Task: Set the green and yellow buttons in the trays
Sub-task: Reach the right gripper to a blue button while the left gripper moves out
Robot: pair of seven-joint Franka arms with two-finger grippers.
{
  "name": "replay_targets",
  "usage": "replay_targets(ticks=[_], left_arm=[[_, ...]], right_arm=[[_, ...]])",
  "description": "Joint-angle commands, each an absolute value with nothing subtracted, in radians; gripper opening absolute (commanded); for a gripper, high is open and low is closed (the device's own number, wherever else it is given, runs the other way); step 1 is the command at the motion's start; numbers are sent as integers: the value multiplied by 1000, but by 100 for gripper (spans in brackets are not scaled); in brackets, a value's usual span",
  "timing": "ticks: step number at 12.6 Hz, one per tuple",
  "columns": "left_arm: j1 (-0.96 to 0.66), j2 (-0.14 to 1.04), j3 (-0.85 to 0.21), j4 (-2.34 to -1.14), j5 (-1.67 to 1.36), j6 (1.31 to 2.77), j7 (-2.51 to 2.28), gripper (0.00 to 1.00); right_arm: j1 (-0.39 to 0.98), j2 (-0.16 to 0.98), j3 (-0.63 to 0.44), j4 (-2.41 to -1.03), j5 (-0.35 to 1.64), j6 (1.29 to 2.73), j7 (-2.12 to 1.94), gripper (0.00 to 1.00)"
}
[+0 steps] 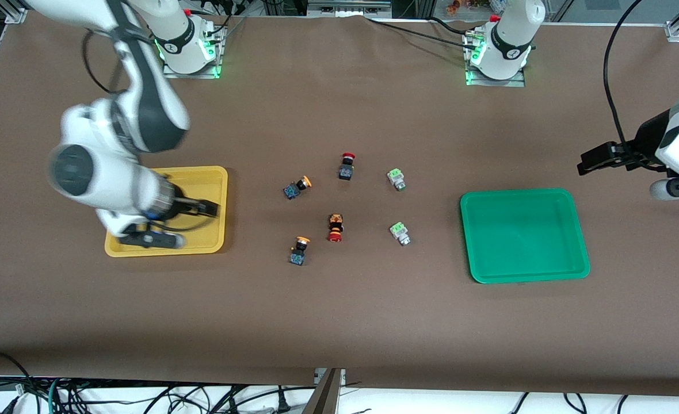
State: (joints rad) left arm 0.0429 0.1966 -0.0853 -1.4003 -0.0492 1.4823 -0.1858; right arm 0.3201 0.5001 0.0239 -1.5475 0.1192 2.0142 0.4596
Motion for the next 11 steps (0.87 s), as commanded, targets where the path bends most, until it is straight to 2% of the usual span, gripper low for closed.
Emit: replay_targets(ticks=[1,3,5,8,9,10,11], left_arm=[[22,195,-83,-1417,-63,1488,-163,100],[12,201,-84,-1427,-63,1509,-173,100],[-12,210,-84,-1495,-64,1567,-184,100],[-32,227,-174,-1679,-69,1805,-361,100],[-32,244,-201,-1710,-69,1853,-435,100],[-31,264,-227,-1742,-69,1902,-504,100],[-32,281,-254,-1784,-68,1952,-562,100]], right_arm=[[423,725,15,-1404,129,2211,702,100],[478,866,14,-1269,126,2256,825,100],[488,906,14,-1238,126,2276,842,100],[517,971,14,-1239,126,2402,873,98],[523,977,14,-1241,121,2405,873,94],[525,979,14,-1249,120,2405,873,85],[525,979,14,-1256,120,2405,870,72]])
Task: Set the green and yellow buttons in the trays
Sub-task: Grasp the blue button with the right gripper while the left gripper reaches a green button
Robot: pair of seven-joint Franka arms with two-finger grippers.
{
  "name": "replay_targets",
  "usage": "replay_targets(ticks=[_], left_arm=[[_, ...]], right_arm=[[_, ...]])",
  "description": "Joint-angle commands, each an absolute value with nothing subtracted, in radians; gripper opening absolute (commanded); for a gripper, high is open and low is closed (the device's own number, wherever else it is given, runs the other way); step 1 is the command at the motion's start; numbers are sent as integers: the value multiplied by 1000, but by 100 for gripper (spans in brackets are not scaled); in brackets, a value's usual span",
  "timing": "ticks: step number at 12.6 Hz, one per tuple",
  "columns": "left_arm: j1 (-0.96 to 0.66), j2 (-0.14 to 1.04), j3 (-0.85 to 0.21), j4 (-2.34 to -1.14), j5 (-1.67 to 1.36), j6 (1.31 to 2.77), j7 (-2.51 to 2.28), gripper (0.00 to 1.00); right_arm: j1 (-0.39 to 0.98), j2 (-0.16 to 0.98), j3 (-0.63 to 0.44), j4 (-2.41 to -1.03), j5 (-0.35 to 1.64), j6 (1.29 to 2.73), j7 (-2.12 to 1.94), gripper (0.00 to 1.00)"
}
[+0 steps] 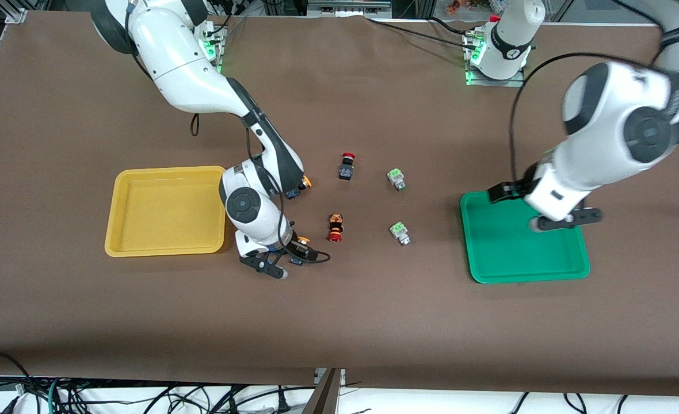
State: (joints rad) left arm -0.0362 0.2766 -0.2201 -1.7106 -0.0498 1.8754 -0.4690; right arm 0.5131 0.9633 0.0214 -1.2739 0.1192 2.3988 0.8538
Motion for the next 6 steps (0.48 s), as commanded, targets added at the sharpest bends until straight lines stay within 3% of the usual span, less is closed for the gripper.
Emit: replay_targets(ticks=[1,2,4,6], left_arm=[[-32,287,-287,-1831,-63,2009,-622,100],[-32,291,-314,-1879,-63,2072,-680,100],[-34,320,-379,-1959,-63,2184,-764,100],[-49,360,-426,-2018,-49,2276,-860,100]], right_arm=[[525,979,14,-1258,120,2405,862,54],[523,974,14,-1256,120,2398,855,34],[506,945,9,-1255,120,2361,850,5],[453,889,6,-1250,118,2211,737,0]])
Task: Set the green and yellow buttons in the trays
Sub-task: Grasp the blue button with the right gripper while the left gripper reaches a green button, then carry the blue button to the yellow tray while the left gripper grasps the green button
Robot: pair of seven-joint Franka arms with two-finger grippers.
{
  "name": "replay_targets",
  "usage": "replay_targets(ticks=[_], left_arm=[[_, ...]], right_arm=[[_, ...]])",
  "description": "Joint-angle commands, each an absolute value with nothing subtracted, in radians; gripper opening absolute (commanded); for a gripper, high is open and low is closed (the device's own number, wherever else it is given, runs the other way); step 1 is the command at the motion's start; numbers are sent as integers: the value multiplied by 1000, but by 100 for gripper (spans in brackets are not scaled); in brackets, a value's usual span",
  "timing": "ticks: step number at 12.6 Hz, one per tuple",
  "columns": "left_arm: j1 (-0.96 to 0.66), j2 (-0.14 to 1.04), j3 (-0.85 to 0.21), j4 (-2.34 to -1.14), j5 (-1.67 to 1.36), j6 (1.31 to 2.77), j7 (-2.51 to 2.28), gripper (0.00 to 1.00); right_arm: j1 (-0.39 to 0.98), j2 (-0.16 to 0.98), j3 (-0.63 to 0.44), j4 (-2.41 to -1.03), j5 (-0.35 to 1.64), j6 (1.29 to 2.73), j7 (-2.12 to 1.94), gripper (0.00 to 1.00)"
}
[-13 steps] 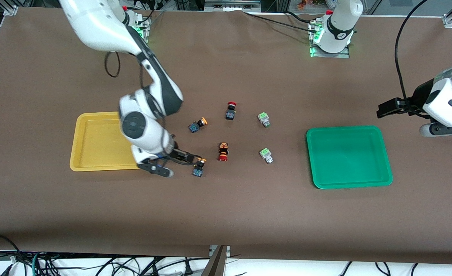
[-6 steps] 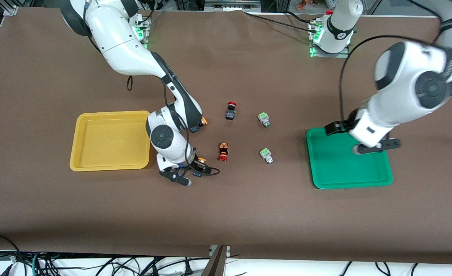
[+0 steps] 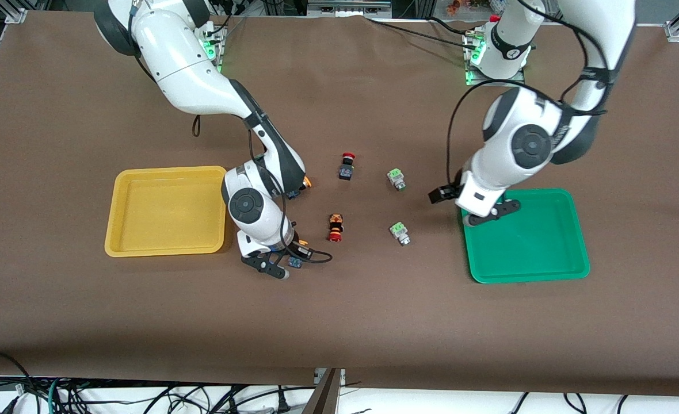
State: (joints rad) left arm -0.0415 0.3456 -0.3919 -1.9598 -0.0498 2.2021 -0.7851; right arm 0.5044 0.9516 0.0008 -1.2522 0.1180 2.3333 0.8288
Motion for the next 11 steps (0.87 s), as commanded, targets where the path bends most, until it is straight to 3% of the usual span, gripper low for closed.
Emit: replay_targets(ticks=[1,3,5,7,9,10,11], left_arm=[[-66,383,-434,-2034,-11,2296,-899,100],[-101,432,-448,-2042,92,2315,-1027,100],[-153,500,-466,-2040,217,2358,-1226,100],[-163,515,-489,-2040,262,2358,-1299,100],[-172,523,-499,-2040,262,2359,-1321,100],[-178,531,-506,-2040,268,2362,-1351,100],[-178,537,-509,-2043,300,2374,-1373,100]], right_arm=[[419,847,5,-1261,114,2159,627,0],[352,722,-29,-1394,121,2085,403,0],[266,531,-51,-1674,123,2097,168,4],[224,436,-74,-1845,123,2105,91,12],[216,397,-109,-1972,124,2179,72,22],[216,397,-115,-2020,127,2227,61,35],[215,397,-115,-2072,130,2299,61,53]])
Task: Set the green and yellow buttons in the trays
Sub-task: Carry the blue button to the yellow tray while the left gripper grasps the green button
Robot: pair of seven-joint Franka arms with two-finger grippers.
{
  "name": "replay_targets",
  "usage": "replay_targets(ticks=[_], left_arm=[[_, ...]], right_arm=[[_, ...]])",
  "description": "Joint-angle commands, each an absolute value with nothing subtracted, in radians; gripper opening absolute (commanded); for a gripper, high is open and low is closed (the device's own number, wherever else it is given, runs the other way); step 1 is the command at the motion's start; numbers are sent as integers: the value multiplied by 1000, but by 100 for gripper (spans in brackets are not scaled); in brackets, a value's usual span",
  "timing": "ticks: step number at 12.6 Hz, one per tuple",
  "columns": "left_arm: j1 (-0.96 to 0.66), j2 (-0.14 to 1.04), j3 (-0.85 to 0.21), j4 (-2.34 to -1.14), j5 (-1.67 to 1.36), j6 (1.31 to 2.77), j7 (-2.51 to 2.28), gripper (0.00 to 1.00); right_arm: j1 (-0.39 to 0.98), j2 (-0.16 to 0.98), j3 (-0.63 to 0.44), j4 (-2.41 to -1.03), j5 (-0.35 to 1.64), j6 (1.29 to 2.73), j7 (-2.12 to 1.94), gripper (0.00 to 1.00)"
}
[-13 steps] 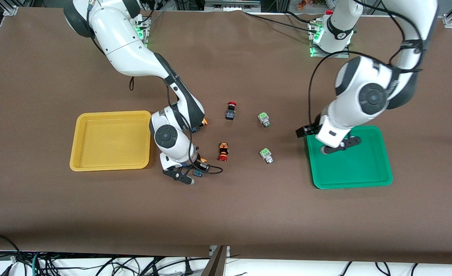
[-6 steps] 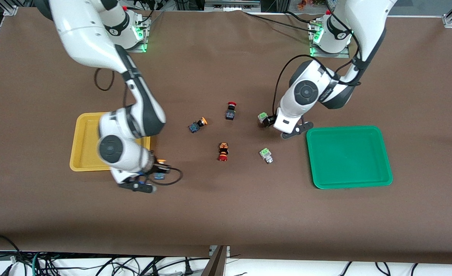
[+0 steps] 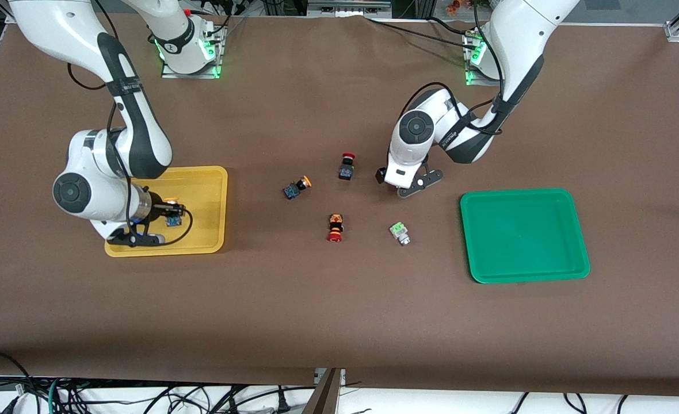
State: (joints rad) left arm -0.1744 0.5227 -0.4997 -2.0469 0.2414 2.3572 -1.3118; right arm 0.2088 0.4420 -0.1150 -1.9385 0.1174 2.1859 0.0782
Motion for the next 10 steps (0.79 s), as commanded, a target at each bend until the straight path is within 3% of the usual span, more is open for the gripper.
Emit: replay_targets(ticks=[1,2,3,6,7,10], left_arm=[[-178,548,-511,-2046,326,2379,-1399,97],[-178,558,-512,-2046,353,2384,-1416,93],[-178,561,-512,-2046,362,2399,-1426,89],[-178,566,-512,-2045,364,2402,-1456,61],[-178,566,-514,-2043,364,2404,-1457,40],[-178,566,-523,-2043,376,2402,-1453,0]], right_arm=[[216,397,-115,-2119,130,2380,61,72],[216,397,-115,-2134,130,2411,63,88],[216,387,-115,-2122,130,2401,70,89],[229,377,-33,-1973,141,2216,301,89],[239,383,12,-1936,141,2198,437,89],[358,446,67,-1887,144,2235,853,89]])
